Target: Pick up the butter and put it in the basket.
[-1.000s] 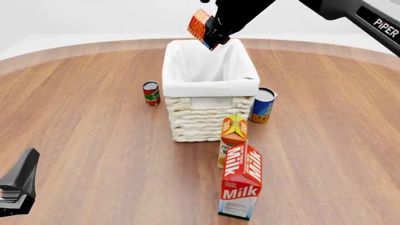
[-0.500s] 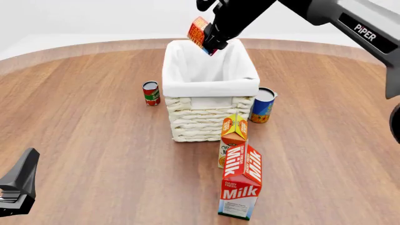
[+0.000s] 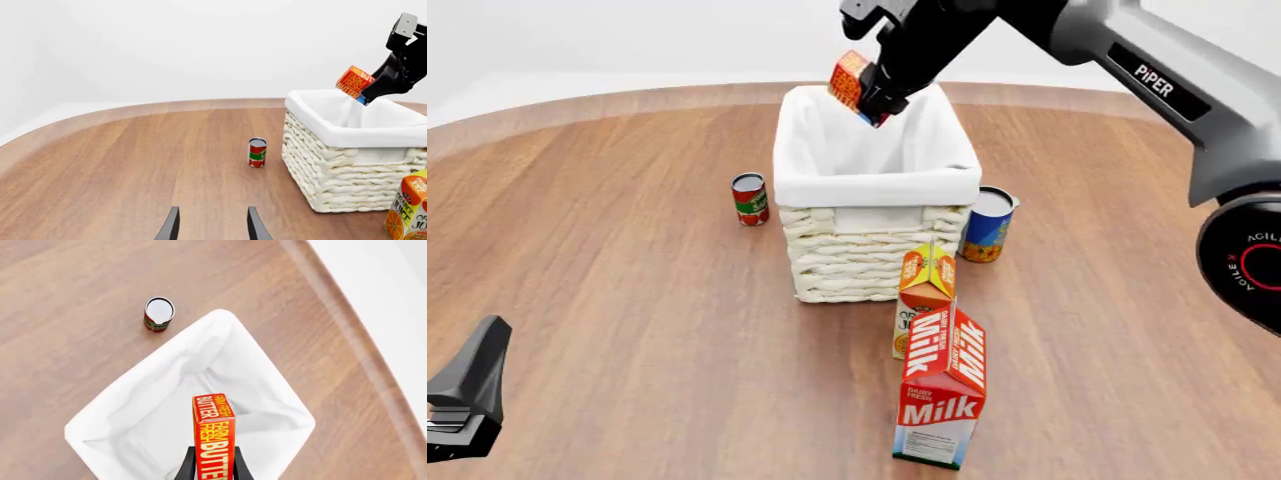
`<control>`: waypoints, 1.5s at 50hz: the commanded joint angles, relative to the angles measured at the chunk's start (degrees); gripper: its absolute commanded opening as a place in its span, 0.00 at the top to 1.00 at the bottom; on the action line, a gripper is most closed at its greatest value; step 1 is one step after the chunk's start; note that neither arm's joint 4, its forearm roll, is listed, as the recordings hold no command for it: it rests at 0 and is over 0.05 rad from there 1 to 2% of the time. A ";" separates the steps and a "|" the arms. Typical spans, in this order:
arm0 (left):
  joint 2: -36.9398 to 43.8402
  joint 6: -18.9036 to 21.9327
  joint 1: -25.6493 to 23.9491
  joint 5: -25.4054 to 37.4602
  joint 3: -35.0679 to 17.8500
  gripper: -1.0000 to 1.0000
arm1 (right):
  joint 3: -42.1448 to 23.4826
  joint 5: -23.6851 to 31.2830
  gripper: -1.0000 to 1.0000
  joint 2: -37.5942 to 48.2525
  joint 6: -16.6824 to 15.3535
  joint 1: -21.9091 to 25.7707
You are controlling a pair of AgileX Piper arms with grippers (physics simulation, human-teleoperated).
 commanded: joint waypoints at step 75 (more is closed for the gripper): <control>0.00 0.00 0.00 0.00 0.00 0.00 | -6.75 0.60 1.00 8.23 -0.22 -0.67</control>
